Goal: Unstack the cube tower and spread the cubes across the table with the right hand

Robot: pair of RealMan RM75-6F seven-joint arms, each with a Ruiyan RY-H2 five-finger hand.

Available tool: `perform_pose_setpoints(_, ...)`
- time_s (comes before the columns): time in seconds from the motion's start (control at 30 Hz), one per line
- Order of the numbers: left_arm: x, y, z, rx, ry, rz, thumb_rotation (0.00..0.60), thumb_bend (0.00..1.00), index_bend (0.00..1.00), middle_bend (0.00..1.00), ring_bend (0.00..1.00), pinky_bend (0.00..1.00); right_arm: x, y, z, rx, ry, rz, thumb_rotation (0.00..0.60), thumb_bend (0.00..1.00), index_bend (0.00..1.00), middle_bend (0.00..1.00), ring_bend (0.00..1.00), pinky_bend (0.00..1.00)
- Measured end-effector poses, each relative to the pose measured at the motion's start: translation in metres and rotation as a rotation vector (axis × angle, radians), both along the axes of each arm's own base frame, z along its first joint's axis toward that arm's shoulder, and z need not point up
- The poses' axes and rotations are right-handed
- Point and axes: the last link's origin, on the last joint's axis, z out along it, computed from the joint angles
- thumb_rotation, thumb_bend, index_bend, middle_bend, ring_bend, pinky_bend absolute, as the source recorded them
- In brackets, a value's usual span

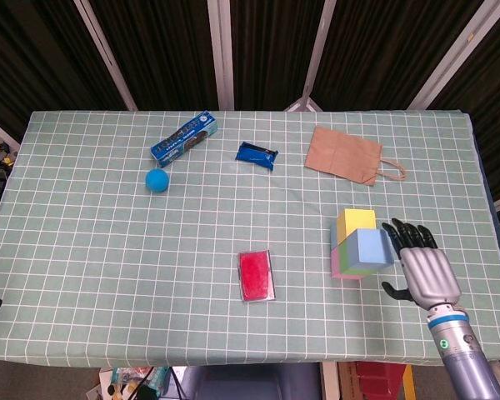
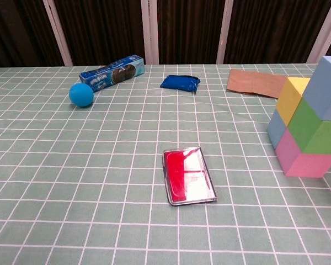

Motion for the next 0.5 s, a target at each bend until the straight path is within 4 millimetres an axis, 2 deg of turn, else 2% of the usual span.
perform_pose_setpoints(0.27, -0.002, 0.000, 0.001, 0.008, -0.003, 0.016, 0.600, 0.32, 0.07, 0.00, 0.00, 0.01, 0.035, -0.018, -0.021, 0.064, 0.024, 0.043, 0.600, 0.26, 0.00, 0.00, 0.00, 0.00)
perform_pose_setpoints(0.4, -0.002, 0.002, 0.002, 0.011, -0.004, 0.021, 0.600, 0.32, 0.07, 0.00, 0.00, 0.01, 0.047, -0.023, -0.029, 0.071, 0.035, 0.066, 0.600, 0.26, 0.00, 0.00, 0.00, 0.00)
perform_pose_setpoints(0.5, -0.002, 0.003, 0.002, 0.012, -0.006, 0.022, 0.600, 0.32, 0.07, 0.00, 0.00, 0.01, 0.053, -0.026, -0.033, 0.073, 0.054, 0.074, 0.600, 0.26, 0.00, 0.04, 0.05, 0.00)
